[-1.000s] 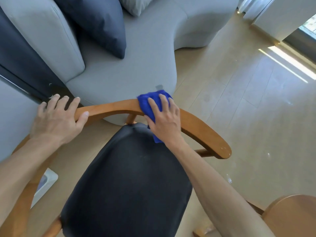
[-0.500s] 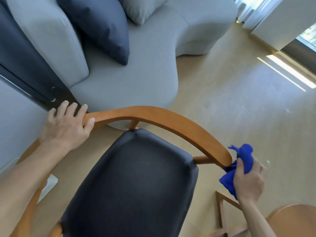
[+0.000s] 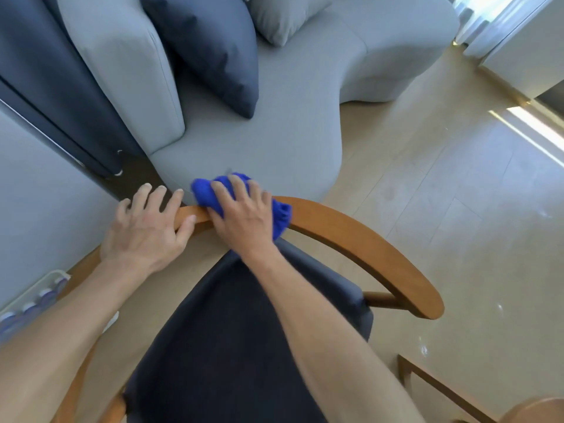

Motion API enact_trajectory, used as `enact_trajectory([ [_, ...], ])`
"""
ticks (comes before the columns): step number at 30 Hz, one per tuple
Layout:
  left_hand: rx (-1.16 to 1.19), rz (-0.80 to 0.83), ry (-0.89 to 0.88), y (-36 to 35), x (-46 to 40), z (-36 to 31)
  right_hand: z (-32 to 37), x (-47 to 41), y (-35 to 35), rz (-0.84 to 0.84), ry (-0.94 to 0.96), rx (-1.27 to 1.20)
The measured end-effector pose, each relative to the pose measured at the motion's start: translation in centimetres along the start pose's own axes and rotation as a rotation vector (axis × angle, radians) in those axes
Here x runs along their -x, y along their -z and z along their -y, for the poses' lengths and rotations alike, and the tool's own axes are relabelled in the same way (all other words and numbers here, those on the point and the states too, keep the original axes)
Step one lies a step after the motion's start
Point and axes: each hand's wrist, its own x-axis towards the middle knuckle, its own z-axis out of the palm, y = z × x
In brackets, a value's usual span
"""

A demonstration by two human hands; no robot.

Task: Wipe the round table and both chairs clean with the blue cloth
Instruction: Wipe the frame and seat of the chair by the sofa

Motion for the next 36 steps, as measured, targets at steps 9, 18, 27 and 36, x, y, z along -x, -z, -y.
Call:
enact_trajectory([
  [9, 0.029, 0.032, 0.013, 0.0, -0.2, 0.1, -15.9, 8.9, 6.1, -0.021, -0.408, 0.188],
  [18, -0.018, 0.029, 0.009, 0.0, 0.0, -0.1, -21.4, 19.5, 9.5, -0.186, -1.018, 0.051],
  [27, 0.009, -0.023, 0.000, -0.2, 0.3, -0.1, -9.9, 18.7, 2.0, 0.064, -0.130, -0.309],
  [36, 0.007, -0.120, -0.003, -1.3, -0.3, 0.3, -5.3, 20.3, -9.4, 0.200, -0.519, -0.088],
])
